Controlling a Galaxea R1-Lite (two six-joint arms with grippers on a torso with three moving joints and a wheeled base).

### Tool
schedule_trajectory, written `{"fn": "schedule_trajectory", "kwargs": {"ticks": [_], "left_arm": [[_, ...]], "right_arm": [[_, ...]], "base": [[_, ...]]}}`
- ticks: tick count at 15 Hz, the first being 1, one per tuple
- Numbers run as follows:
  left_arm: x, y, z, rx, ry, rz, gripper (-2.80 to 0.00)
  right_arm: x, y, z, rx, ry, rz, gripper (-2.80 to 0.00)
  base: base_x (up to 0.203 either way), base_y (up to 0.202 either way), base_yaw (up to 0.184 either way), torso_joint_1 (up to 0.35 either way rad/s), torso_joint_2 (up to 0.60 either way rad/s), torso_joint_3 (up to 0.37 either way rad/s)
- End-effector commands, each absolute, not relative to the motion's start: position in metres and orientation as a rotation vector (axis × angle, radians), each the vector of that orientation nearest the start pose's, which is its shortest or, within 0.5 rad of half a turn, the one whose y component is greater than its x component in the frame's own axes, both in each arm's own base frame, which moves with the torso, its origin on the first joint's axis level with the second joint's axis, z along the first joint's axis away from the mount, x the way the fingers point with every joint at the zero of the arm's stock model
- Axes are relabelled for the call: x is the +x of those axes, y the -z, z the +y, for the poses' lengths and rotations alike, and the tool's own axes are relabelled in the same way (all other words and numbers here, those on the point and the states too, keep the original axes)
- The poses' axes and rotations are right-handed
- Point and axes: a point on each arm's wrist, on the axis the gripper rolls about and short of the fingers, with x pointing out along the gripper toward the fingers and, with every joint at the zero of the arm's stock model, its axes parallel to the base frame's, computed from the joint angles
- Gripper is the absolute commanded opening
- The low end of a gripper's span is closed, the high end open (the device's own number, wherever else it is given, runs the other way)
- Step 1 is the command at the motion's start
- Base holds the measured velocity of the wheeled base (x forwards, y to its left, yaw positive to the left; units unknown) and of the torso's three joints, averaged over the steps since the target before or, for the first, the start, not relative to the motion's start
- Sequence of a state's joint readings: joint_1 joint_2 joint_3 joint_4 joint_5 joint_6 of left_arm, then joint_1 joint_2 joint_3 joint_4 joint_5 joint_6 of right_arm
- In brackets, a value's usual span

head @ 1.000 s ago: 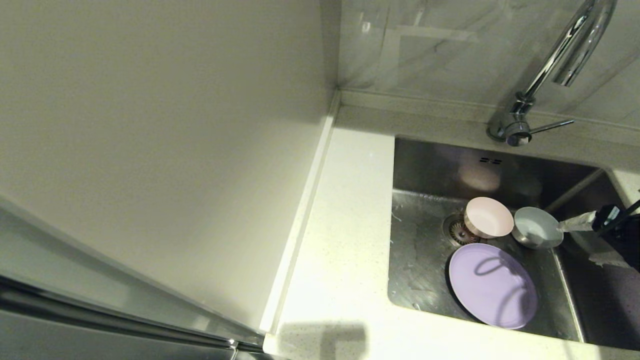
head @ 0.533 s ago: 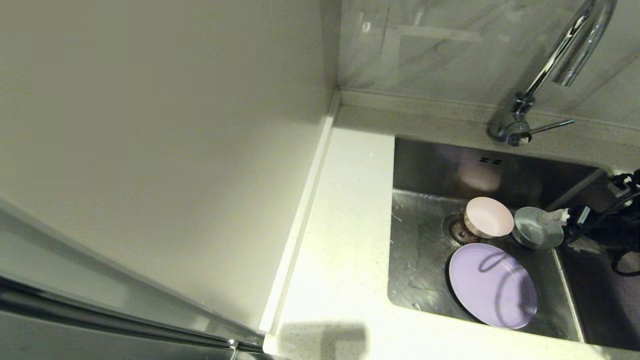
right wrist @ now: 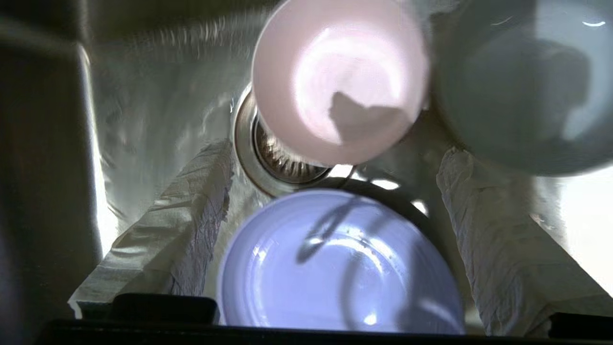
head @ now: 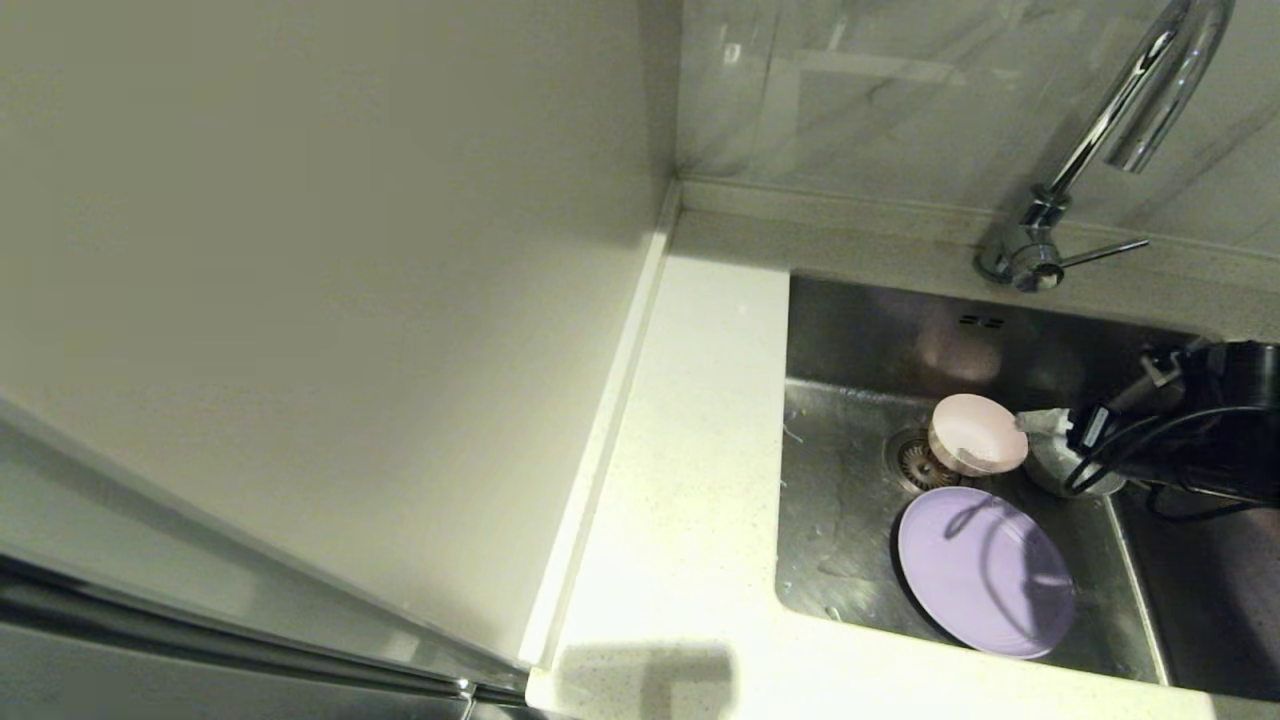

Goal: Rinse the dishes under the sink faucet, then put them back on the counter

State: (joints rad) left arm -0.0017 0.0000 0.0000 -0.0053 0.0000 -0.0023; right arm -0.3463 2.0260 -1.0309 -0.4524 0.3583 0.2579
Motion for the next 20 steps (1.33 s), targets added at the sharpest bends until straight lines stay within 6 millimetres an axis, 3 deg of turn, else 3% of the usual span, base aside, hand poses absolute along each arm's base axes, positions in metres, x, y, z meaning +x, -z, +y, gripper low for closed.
{"fn": "schedule_trajectory", "kwargs": {"ticks": [1,4,11,17,20], "left_arm": [[-0.023,-0.075,0.000,-0.003,0.002,-0.003,-2.80],[-0.023,-0.075,0.000,-0.003,0.002,-0.003,-2.80],[-0.023,-0.076,0.000,-0.003,0.002,-0.004,-2.80],[-0.023,-0.075,0.000,-0.003,0.002,-0.004,-2.80],[-0.023,-0.075,0.000,-0.003,0.002,-0.003,-2.80]], "right_arm": [[0.361,-0.094,-0.113,0.383,0.019,0.559,0.00],[0.352,-0.074,-0.109,0.242,-0.032,0.630,0.00],[0.360,-0.065,-0.114,0.203,-0.018,0.639,0.00],[0.342,-0.052,-0.153,-0.283,-0.061,0.631,0.00],[0.344,-0.045,-0.168,-0.413,-0.122,0.532,0.00]], "base": [[0.000,0.000,0.000,0.000,0.00,0.000],[0.000,0.000,0.000,0.000,0.00,0.000],[0.000,0.000,0.000,0.000,0.00,0.000],[0.000,0.000,0.000,0.000,0.00,0.000],[0.000,0.000,0.000,0.000,0.00,0.000]]}}
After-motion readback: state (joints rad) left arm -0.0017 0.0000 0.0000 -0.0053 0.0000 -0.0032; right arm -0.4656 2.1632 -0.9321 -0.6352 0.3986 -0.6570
